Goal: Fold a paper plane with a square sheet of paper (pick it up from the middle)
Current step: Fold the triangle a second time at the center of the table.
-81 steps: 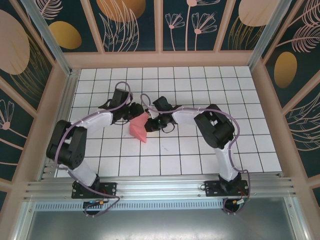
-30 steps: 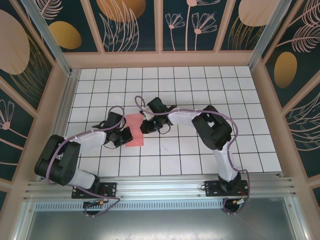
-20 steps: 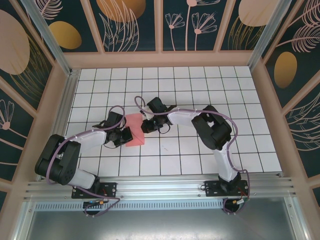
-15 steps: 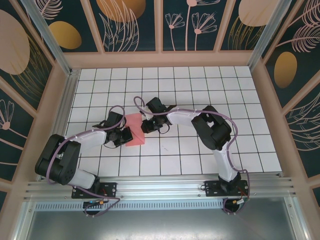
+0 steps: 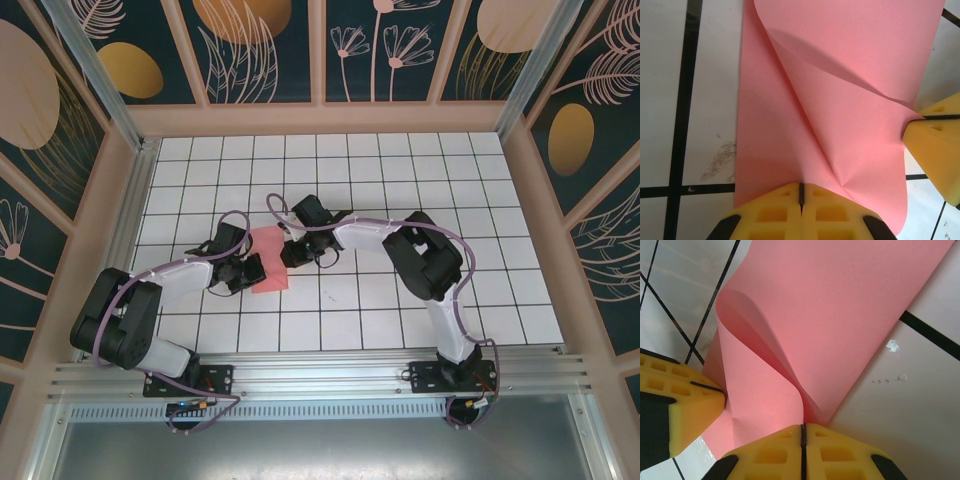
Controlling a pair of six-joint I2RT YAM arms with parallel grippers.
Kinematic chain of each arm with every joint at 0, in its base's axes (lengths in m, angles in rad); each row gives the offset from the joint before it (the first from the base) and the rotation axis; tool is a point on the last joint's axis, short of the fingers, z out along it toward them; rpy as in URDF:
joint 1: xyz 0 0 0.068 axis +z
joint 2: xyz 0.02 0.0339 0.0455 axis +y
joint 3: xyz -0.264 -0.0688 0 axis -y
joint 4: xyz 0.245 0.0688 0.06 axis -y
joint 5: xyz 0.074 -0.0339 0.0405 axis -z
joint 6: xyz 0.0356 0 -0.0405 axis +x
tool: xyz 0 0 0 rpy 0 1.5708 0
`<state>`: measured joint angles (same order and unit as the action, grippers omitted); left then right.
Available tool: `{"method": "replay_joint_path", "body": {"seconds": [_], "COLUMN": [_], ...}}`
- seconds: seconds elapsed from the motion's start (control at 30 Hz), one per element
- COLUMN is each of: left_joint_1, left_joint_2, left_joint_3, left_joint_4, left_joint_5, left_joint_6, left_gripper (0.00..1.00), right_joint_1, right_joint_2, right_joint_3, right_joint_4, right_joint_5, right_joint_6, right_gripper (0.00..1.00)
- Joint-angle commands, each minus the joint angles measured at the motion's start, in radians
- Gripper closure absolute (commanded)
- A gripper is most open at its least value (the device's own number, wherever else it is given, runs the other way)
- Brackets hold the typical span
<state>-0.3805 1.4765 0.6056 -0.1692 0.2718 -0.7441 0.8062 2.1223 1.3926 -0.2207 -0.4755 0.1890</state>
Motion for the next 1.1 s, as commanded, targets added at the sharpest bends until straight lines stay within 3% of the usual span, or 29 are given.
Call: {"method": "replay_joint_path", "body": {"seconds": [0.0, 1.07], "left_joint_1": [-0.001, -0.002], "left_joint_2": [0.031, 0.033], "left_joint_3": [-0.001, 0.005], "left_joint_4": [-0.050, -0.052], "left_joint_5": [-0.023, -0.016], "left_joint_6": [0.022, 0.037], "left_gripper": [1.00, 1.00], "right_joint_1": [0.008, 0.007], "right_joint_2": [0.011, 0.056], "right_joint_3": [0.028, 0.068], "right_joint_4": [0.003, -0.003], "right_joint_5": [-0.006, -0.010], "right_joint_6": [-0.007, -0.025], "right_gripper": [0.89, 0.89]}}
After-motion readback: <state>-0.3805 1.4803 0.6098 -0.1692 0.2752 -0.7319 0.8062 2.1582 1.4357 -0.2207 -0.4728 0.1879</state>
